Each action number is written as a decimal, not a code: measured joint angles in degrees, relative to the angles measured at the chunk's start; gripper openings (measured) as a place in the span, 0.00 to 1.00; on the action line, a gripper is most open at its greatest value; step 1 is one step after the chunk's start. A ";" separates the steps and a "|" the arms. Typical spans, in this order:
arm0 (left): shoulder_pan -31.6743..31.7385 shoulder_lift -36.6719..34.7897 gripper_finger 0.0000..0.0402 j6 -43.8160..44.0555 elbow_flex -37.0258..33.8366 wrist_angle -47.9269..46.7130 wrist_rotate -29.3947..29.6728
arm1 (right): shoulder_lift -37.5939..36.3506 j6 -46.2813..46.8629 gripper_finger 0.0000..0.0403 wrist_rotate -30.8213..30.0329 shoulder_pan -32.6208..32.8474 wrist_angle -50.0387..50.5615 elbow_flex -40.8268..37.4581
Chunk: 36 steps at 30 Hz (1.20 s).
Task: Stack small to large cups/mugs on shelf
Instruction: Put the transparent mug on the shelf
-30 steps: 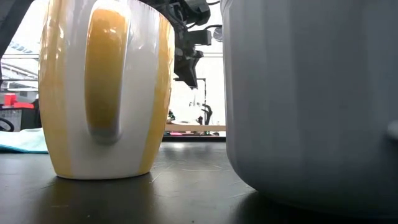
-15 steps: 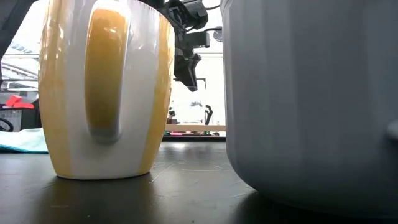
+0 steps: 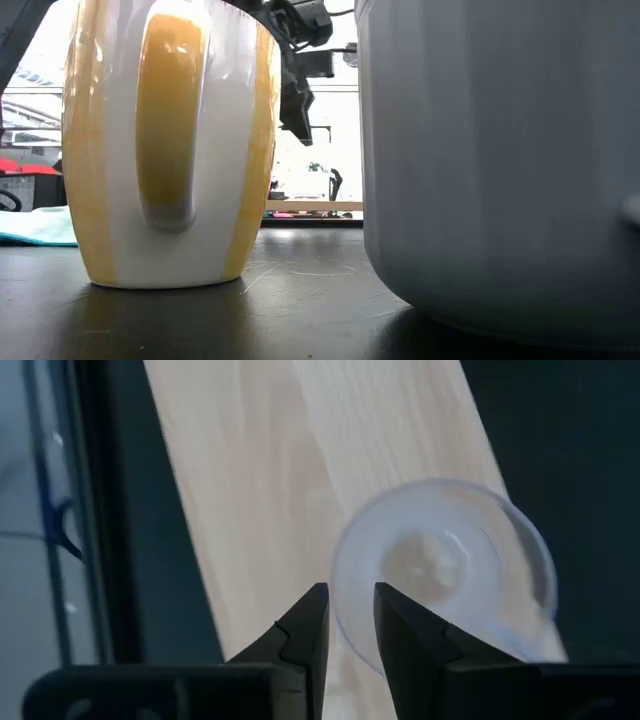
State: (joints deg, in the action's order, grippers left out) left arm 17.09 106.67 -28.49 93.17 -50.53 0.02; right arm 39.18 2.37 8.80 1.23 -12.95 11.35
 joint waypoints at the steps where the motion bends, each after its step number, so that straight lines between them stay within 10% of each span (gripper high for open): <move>1: -0.22 0.00 0.21 1.11 0.00 -0.91 -0.12 | 0.00 0.00 0.00 0.00 0.00 0.01 0.00; 15: -3.77 0.02 0.21 7.22 6.05 -4.01 -0.37 | 0.00 -0.20 0.00 0.00 0.00 -0.05 0.00; 22: -4.16 0.00 0.21 15.37 9.42 -5.07 -9.43 | -0.01 -0.07 0.00 0.01 0.00 -0.05 0.00; 36: -4.34 0.00 0.20 10.70 9.09 -6.65 10.49 | -0.02 -1.36 0.00 0.02 0.00 -2.24 0.00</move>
State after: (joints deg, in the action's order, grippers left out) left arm 12.75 106.67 -17.79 102.26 -57.18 10.51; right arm 39.16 1.01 8.82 1.23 -15.19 11.35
